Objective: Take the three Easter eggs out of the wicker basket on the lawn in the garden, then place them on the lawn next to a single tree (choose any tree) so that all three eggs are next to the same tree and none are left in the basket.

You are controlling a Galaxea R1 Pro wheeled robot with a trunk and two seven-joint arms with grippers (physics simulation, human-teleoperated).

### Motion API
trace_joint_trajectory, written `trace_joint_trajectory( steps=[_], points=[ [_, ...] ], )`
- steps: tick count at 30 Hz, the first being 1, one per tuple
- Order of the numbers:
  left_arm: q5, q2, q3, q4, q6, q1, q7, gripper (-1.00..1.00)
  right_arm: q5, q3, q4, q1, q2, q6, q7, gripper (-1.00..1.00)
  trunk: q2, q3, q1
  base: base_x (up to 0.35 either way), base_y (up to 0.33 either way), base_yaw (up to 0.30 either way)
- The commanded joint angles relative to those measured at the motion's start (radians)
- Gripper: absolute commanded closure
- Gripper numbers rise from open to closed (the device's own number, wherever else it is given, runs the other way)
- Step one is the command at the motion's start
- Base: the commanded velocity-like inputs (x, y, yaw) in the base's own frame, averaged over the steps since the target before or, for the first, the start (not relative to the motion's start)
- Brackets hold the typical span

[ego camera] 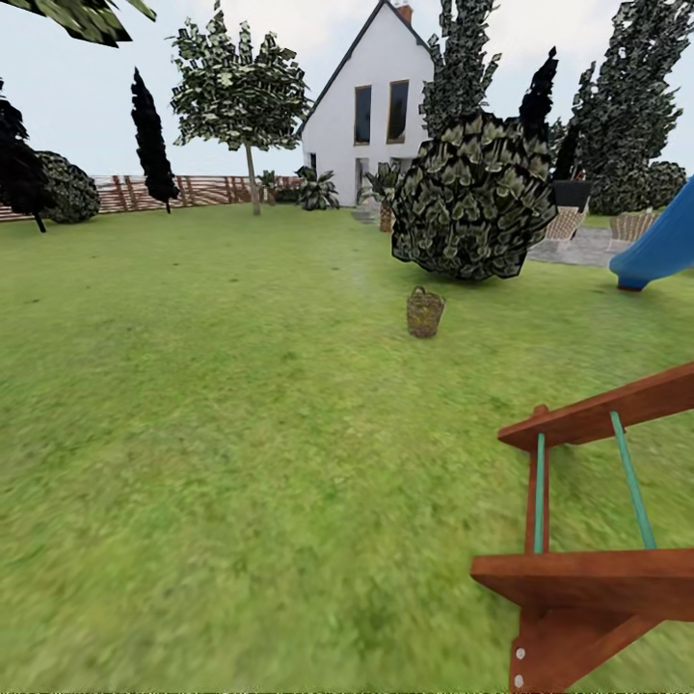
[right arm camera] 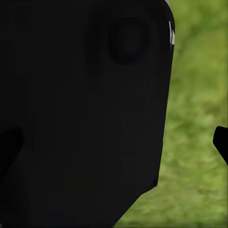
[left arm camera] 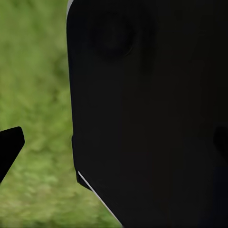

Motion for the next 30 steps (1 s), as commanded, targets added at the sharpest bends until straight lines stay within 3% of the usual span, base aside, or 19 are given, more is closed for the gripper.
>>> trace_joint_trajectory(
  steps=[1,13,24,30],
  points=[
    [0.001,0.000,0.000,-0.002,0.000,0.001,-0.001,-1.00,0.001,0.000,0.000,-0.001,0.000,-0.003,0.001,-1.00,0.000,-0.002,0.000,0.000,0.000,0.000],
    [0.002,0.000,0.000,-0.002,0.000,0.001,-0.001,-1.00,0.001,0.003,0.001,-0.001,-0.005,-0.001,-0.001,-1.00,0.000,-0.014,0.000,0.000,0.000,0.000],
    [0.002,0.001,0.002,-0.002,0.000,0.001,-0.001,-1.00,0.028,0.014,0.000,-0.001,-0.004,-0.006,-0.002,-1.00,0.000,-0.014,0.000,0.002,0.002,0.000],
    [0.002,0.002,0.003,-0.002,0.000,0.001,-0.001,-1.00,0.027,0.014,-0.002,-0.001,-0.003,-0.008,-0.002,-1.00,0.000,-0.014,0.000,0.173,0.141,0.000]
  ],
)
